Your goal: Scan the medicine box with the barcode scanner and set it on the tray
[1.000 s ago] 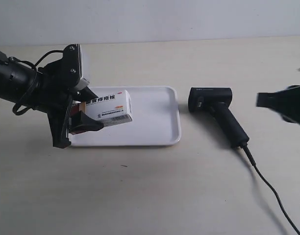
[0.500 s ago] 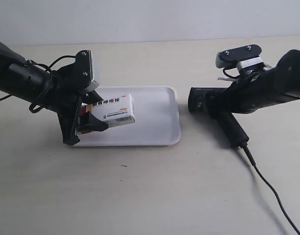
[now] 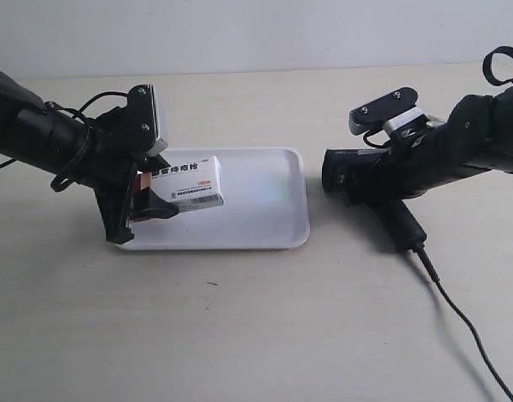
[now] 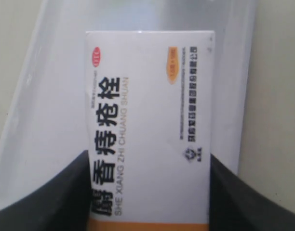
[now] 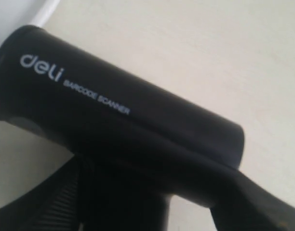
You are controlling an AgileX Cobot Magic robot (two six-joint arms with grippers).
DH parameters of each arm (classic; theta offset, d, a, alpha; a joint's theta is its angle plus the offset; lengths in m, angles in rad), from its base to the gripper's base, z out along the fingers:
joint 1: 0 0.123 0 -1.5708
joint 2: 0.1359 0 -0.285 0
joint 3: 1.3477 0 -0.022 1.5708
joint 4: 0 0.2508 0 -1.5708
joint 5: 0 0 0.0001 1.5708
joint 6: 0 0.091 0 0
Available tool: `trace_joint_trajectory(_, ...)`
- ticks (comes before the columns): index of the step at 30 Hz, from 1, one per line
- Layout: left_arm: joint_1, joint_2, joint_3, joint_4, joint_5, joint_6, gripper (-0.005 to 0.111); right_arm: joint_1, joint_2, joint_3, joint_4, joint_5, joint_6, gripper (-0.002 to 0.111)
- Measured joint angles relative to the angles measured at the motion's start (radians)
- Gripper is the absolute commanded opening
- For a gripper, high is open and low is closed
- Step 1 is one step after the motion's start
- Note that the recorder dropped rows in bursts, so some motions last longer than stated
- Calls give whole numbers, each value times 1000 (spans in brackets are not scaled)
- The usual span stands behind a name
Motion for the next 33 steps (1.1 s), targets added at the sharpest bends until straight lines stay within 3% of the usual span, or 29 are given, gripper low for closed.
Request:
trace_joint_trajectory(9,28,0,0,55,69,0,0,0,-190,0,-204,141,0,0)
trace_joint_trajectory(24,30,47,0,8,-2,0,0,0,-190,0,-218,168,0,0)
trace_joint_trajectory(33,30,53,-38,-234,43,0,0,-7,-118,0,-218,9,163,0)
